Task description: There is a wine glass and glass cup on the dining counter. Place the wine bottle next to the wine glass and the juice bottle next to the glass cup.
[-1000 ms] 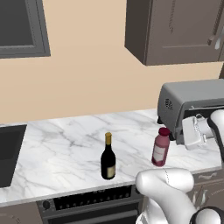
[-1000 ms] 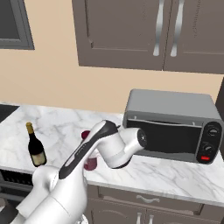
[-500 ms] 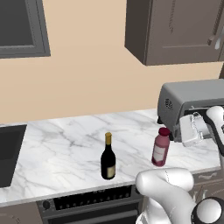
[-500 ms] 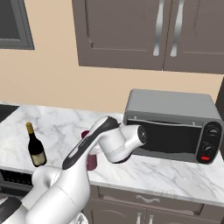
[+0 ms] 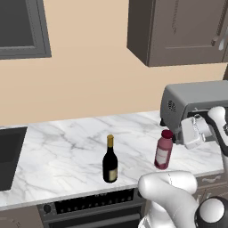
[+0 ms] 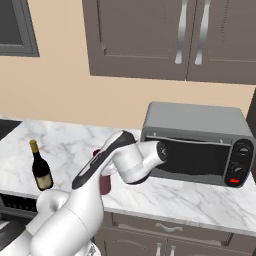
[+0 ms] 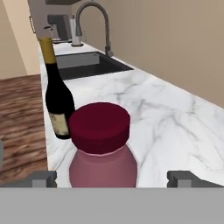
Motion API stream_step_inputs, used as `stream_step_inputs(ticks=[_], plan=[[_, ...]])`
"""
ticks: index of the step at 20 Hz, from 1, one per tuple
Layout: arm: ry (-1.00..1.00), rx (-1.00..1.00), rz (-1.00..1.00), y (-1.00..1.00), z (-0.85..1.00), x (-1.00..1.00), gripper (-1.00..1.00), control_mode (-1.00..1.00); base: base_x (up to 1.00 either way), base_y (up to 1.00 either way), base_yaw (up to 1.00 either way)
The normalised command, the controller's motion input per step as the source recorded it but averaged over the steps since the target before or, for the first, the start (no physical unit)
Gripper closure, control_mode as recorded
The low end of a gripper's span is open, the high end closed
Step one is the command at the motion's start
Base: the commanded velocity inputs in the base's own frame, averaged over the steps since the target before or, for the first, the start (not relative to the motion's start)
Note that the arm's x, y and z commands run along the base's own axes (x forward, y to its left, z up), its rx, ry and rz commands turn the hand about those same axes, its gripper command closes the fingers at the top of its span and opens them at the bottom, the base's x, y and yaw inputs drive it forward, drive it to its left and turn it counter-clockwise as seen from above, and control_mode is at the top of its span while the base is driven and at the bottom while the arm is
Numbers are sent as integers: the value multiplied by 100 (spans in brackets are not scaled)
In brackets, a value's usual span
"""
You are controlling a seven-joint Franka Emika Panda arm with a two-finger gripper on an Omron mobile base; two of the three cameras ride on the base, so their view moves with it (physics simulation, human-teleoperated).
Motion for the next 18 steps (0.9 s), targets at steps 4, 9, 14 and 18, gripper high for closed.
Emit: stream_step_inputs(ticks=[4, 9, 14, 18], plan=[[7, 0, 0, 19, -5, 0, -100, -100, 0, 0, 0], [5, 0, 0, 18, -3, 0, -100, -100, 0, 0, 0], [6, 0, 0, 17, -4, 0, -100, -100, 0, 0, 0], [8, 2, 0, 9, 0, 0, -100, -100, 0, 0, 0]])
